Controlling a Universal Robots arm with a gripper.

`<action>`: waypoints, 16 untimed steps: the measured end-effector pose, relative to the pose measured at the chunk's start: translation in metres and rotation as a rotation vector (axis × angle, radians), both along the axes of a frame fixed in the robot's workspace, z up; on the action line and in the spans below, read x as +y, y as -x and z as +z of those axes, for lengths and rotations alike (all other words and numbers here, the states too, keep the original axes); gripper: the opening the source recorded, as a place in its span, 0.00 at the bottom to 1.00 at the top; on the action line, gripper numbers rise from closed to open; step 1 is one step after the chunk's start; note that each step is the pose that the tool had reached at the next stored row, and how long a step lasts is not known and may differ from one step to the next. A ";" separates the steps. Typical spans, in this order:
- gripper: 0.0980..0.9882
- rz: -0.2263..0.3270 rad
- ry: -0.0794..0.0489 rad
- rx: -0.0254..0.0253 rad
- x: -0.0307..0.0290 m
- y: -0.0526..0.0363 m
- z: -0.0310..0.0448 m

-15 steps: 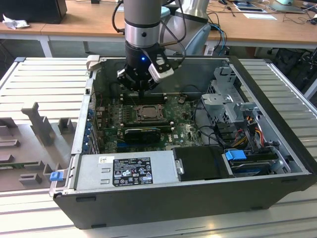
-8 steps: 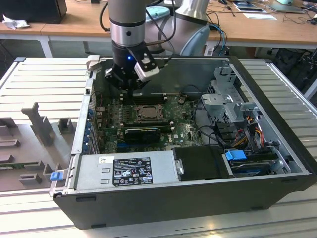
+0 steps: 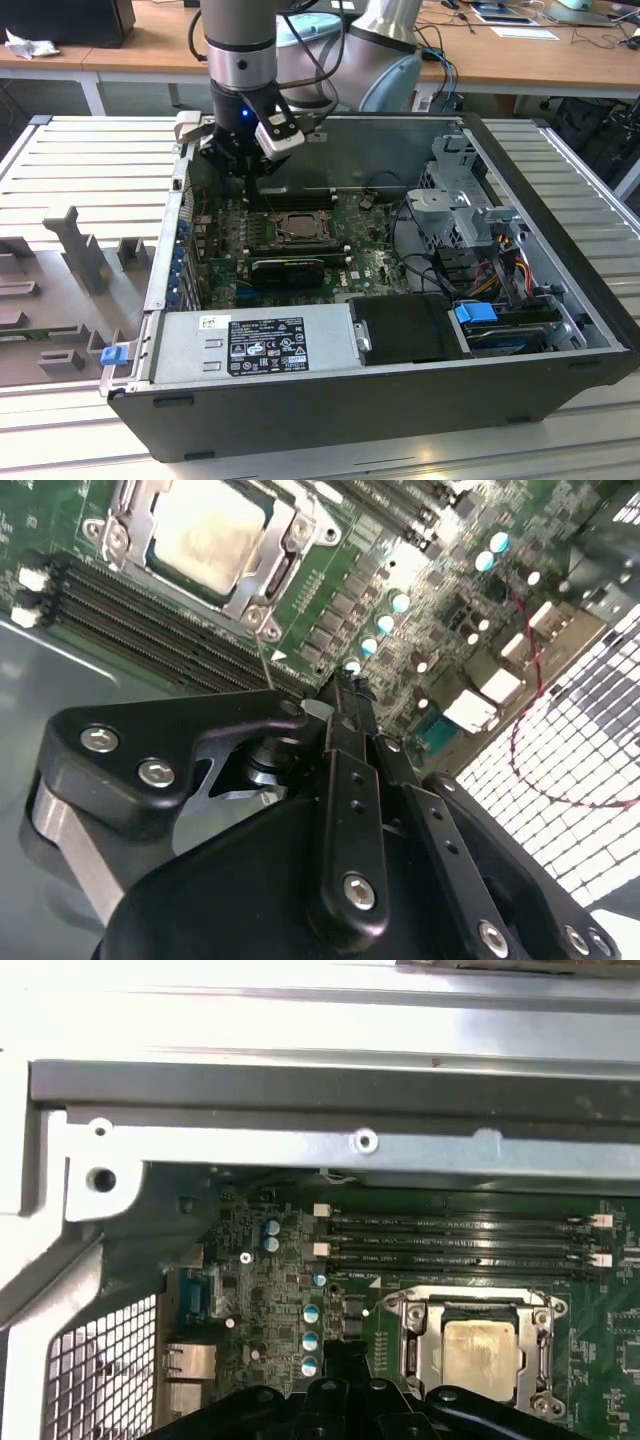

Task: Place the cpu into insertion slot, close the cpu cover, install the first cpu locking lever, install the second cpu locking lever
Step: 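Install the first cpu locking lever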

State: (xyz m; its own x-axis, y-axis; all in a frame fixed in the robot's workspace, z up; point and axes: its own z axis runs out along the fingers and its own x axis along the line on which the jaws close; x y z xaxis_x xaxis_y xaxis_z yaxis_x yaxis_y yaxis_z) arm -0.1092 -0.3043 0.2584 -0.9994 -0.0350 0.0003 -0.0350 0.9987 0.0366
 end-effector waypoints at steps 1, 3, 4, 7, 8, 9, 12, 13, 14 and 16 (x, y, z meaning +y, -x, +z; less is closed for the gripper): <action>0.01 0.000 0.000 0.0001 0.0022 0.0003 -0.0003; 0.01 0.000 -0.001 0.0001 0.0053 0.0007 -0.0009; 0.01 0.000 -0.001 0.0001 0.0068 0.0009 -0.0012; 0.01 0.001 -0.002 0.0000 0.0109 0.0011 -0.0024; 0.01 0.001 -0.002 0.0001 0.0118 0.0011 -0.0027; 0.01 0.002 -0.002 0.0000 0.0129 0.0010 -0.0029; 0.01 0.003 -0.002 0.0001 0.0148 -0.0032 -0.0031; 0.01 0.003 -0.002 0.0001 0.0150 -0.0075 -0.0031; 0.01 0.003 -0.002 0.0001 0.0152 -0.0135 -0.0032; 0.01 0.003 -0.002 0.0000 0.0152 -0.0242 -0.0036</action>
